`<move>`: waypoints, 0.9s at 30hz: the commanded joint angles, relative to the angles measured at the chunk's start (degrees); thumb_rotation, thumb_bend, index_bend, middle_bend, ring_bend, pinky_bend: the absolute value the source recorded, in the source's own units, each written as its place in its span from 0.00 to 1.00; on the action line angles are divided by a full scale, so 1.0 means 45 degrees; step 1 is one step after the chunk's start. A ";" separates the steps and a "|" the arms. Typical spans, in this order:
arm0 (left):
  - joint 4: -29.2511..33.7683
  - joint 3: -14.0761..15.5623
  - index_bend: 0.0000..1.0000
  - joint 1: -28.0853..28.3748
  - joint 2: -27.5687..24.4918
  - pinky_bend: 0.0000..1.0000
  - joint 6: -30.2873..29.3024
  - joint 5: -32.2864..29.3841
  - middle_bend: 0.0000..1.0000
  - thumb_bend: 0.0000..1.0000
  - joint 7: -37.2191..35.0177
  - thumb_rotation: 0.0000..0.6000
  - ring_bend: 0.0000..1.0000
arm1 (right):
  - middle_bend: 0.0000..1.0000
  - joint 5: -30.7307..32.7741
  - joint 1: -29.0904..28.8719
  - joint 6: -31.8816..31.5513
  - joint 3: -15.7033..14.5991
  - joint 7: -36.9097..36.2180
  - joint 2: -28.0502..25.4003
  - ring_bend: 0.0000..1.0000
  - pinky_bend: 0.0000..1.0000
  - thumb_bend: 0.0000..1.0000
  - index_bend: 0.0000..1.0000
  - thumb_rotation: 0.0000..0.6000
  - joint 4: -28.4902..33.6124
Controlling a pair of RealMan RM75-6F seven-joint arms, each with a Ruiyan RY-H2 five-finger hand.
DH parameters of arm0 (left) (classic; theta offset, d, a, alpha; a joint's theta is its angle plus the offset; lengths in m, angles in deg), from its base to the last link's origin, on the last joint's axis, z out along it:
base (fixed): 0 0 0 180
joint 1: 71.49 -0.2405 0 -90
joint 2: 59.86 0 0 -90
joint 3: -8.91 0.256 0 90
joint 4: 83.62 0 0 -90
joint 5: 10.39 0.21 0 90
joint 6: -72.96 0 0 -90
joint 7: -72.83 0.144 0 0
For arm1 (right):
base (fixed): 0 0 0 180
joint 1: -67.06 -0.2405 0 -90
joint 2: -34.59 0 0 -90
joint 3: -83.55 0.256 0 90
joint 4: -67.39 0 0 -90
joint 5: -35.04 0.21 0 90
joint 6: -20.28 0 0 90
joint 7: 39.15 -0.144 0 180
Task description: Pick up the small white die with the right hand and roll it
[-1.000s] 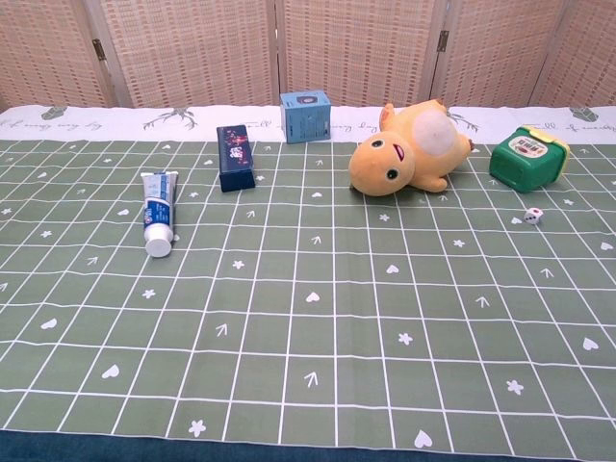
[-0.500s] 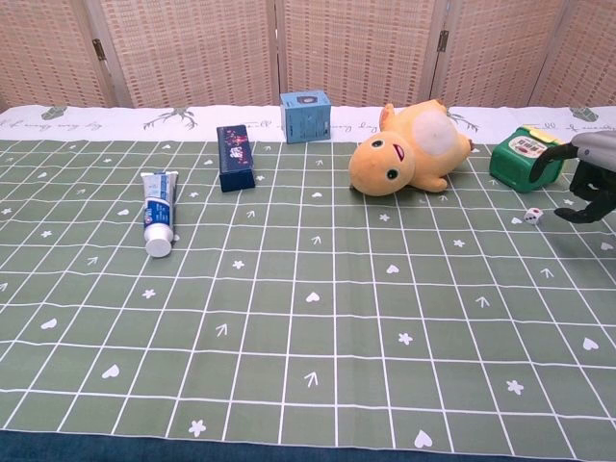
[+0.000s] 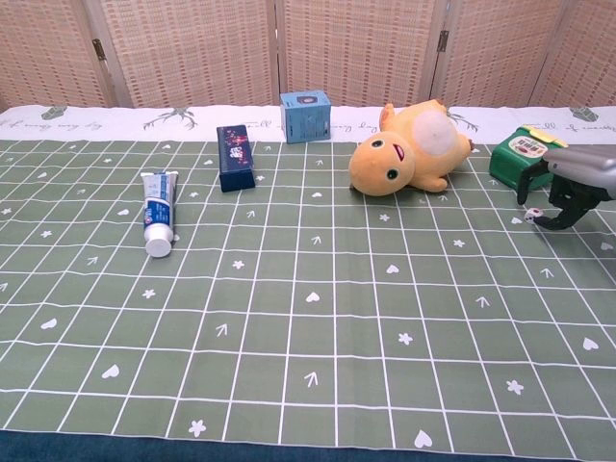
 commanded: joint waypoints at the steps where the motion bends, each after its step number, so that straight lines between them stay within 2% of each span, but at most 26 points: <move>1: -0.0005 0.0005 0.10 0.0002 -0.0001 0.18 0.0011 0.0008 0.08 0.20 0.0009 1.00 0.08 | 0.96 0.0073 -0.0088 0.0154 -0.0051 -0.0122 0.0135 1.00 0.96 0.31 0.42 1.00 -0.0263; 13: 0.0005 -0.0017 0.10 0.0027 -0.0006 0.18 0.0065 0.0007 0.08 0.20 0.0028 1.00 0.08 | 0.97 -0.0008 -0.0161 0.0177 -0.0155 -0.0606 0.0359 1.00 0.96 0.33 0.50 1.00 -0.0728; 19: -0.0031 -0.0013 0.10 0.0018 0.0010 0.18 0.0107 -0.0040 0.08 0.20 0.0024 1.00 0.08 | 0.98 -0.0126 -0.0117 -0.0009 -0.0214 -0.0727 0.0332 1.00 0.97 0.34 0.61 1.00 -0.0714; 23: -0.0034 -0.0001 0.10 0.0001 0.0007 0.18 0.0104 -0.0042 0.08 0.20 0.0024 1.00 0.08 | 0.98 -0.0401 0.0018 -0.0394 -0.0272 -0.0893 0.0030 1.00 0.97 0.35 0.65 1.00 -0.0162; 27: -0.0020 -0.0010 0.10 -0.0010 -0.0013 0.18 0.0096 -0.0059 0.08 0.20 0.0031 1.00 0.08 | 0.98 -0.0813 0.0167 -0.0694 -0.0326 -0.1281 -0.0782 1.00 0.97 0.35 0.67 1.00 0.1450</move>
